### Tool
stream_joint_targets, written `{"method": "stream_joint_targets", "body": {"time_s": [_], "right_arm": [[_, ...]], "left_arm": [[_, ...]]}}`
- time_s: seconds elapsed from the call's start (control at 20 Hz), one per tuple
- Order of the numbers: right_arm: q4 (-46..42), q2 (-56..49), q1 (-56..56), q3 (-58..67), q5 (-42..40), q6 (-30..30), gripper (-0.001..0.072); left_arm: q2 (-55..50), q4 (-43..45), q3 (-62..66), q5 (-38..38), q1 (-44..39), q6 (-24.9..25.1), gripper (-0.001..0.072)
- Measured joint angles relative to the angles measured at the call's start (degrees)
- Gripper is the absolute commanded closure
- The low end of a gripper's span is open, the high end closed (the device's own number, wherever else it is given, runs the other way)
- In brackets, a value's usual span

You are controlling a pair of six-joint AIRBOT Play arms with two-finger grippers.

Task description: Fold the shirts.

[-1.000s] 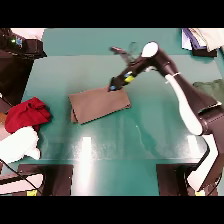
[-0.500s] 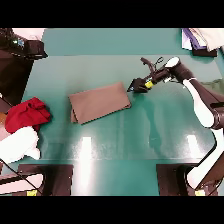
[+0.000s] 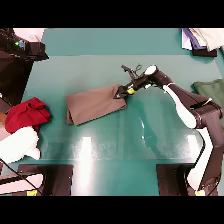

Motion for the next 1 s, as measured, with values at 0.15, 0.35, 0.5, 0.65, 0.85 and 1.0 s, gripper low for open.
{"method": "stream_joint_targets", "body": {"time_s": [0.15,0.35,0.5,0.65,0.85,1.0], "right_arm": [[-0.09,1.2,-1.64,1.92,2.62,0.13,0.0693],[-4.85,9.31,-10.29,-1.79,4.13,1.79,0.0693],[-8.83,17.11,-21.24,-6.4,4.04,2.54,0.0693],[-11.21,23.26,-34.34,-9.33,2.12,2.78,0.0695],[-12.33,26.64,-49.37,-10.6,-1.25,2.91,0.0694],[-10.93,27.34,-57.31,-10.27,-4.15,2.99,0.0694]], "left_arm": [[0.0,-1.18,0.0,-0.52,0.0,0.0,0.0679],[0.0,-5.16,-0.57,-0.68,-0.17,-0.02,0.0678],[-0.04,-7.02,-2.08,1.25,-2.8,0.0,0.0679],[-0.13,-7.69,-4.37,5.51,-7.5,-0.02,0.0678],[-1.29,-8.15,-6.05,11.08,-14.21,-0.02,0.0678],[-2.49,-8.26,-6.45,13.62,-17.92,-0.02,0.0678]]}}
